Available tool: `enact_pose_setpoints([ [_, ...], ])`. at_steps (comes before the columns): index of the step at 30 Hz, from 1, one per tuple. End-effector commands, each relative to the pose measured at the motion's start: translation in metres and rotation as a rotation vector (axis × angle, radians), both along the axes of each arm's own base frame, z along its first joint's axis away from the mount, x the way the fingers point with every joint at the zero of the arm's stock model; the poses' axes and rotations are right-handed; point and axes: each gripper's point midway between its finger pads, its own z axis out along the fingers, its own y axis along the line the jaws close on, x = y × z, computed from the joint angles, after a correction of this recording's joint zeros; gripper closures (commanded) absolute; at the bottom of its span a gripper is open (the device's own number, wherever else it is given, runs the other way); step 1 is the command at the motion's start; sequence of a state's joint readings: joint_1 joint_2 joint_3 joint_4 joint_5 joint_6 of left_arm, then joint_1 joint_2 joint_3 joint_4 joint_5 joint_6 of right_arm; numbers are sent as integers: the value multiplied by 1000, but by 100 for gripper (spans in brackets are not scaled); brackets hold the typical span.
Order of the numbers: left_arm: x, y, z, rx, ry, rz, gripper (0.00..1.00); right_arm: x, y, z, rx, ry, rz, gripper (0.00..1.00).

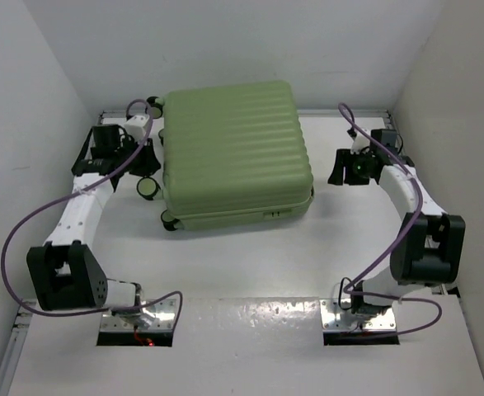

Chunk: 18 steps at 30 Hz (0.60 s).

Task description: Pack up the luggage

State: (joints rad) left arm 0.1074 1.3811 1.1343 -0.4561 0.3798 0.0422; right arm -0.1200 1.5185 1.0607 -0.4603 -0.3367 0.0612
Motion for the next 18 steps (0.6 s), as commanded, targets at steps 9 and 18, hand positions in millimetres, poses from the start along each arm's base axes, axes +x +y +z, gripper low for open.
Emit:
enact_pose_setpoints([
  [9, -6, 71, 57, -138, -233, 293, 62, 40, 16, 8, 122, 0, -27, 44],
  [18, 69, 45, 2, -424, -107, 110, 59, 51, 41, -7, 191, 65, -20, 45],
])
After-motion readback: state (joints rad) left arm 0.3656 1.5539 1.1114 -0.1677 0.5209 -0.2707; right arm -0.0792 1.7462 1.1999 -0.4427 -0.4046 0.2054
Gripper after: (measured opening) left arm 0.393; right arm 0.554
